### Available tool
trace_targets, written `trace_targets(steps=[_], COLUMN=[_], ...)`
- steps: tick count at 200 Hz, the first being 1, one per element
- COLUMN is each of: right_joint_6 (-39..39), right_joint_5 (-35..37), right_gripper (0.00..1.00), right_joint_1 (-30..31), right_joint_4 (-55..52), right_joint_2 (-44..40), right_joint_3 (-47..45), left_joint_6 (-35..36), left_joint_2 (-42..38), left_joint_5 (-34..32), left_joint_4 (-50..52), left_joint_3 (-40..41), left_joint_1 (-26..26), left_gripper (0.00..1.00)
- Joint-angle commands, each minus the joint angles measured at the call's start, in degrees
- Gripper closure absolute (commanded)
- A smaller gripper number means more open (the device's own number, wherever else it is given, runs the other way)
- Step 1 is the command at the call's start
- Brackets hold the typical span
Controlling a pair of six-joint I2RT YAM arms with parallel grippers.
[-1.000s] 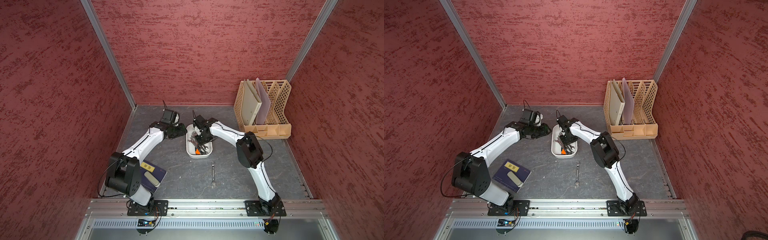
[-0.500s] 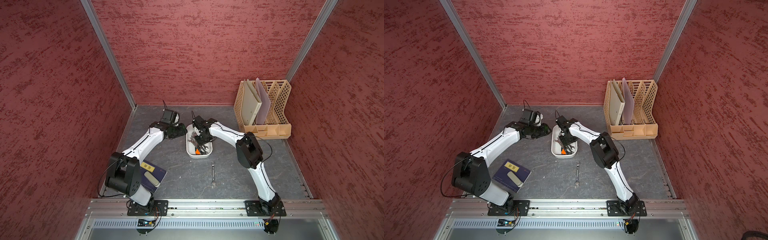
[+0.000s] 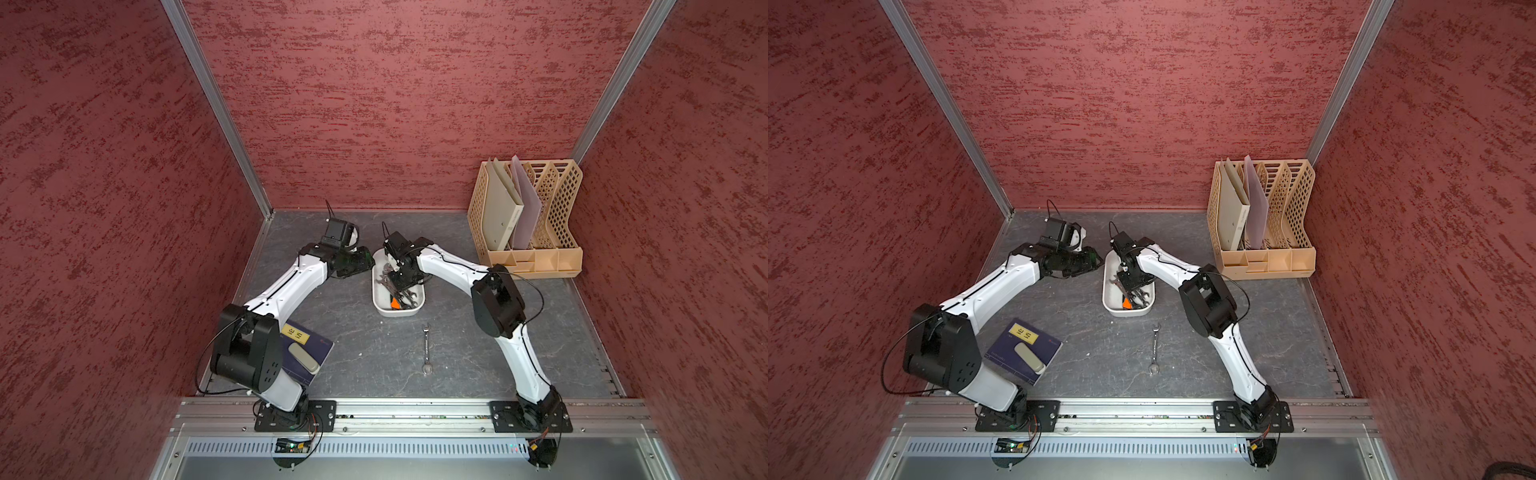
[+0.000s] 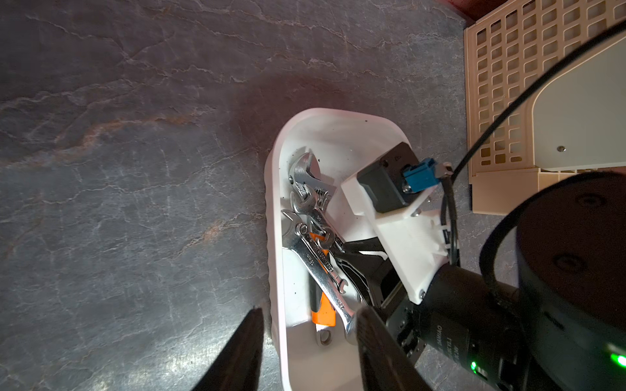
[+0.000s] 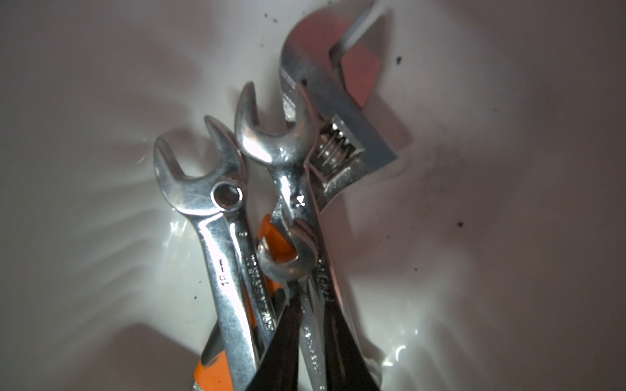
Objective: Take out the wrench from the storage box
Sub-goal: Pick up the wrench from the storage box.
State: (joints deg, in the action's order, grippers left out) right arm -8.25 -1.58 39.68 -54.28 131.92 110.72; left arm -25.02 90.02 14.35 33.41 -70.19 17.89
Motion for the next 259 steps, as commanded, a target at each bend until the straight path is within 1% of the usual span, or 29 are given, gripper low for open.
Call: trace_targets(steps=[1, 26, 67, 106, 140, 161, 187, 202, 213, 238, 259], right_joint_6=[-0.72, -0.17, 1.55, 1.46, 1.4, 1.05, 0.61, 0.1, -0.26, -0.93, -1.16], right_joint_5=[2.07, 0.92, 1.67, 1.89, 5.17, 5.47, 4.93, 4.71, 4.49, 3.75, 2.8], right_gripper=[0.82, 0.78, 0.71, 0.71, 0.7, 0.7, 0.74, 0.82, 0.85, 0.89, 0.9], right_joint_1=[-0.22, -0.22, -0.27, -0.22, -0.22, -0.54, -0.72, -0.81, -1.01, -1.45, -1.62], right_joint_4=[1.1, 2.5, 2.69, 2.91, 2.32, 2.43, 2.87, 3.59, 3.85, 4.47, 4.7], right_joint_2=[2.01, 0.35, -0.83, 0.18, 1.84, 2.2, 2.14, 1.73, 1.53, 1.1, 0.67], right_joint_3=[-1.02, -2.18, -3.08, -3.89, -3.4, -3.12, -2.91, -3.26, -3.33, -3.4, -3.14], left_joint_6=[0.49, 0.49, 0.49, 0.39, 0.38, 0.36, 0.37, 0.32, 0.31, 0.32, 0.32], left_joint_2=[-0.58, -1.11, -1.59, -1.8, -1.69, -1.57, -1.5, -1.34, -1.38, -1.34, -1.43], left_joint_5=[0.42, 0.33, 0.33, 0.28, 0.28, 0.15, 0.04, -0.02, -0.03, -0.02, -0.11], left_joint_4=[-0.56, -0.71, -0.89, -0.98, -0.93, -0.98, -0.95, -0.89, -0.89, -0.89, -0.89], left_joint_3=[-0.47, -0.13, 0.07, 0.32, 0.23, 0.12, 0.05, -0.03, -0.12, -0.2, -0.21], left_joint_1=[-0.31, -0.31, -0.22, -0.14, -0.05, -0.05, -0.05, -0.05, -0.05, -0.05, 0.02], left_gripper=[0.52, 0.52, 0.52, 0.52, 0.52, 0.52, 0.52, 0.52, 0.52, 0.52, 0.52])
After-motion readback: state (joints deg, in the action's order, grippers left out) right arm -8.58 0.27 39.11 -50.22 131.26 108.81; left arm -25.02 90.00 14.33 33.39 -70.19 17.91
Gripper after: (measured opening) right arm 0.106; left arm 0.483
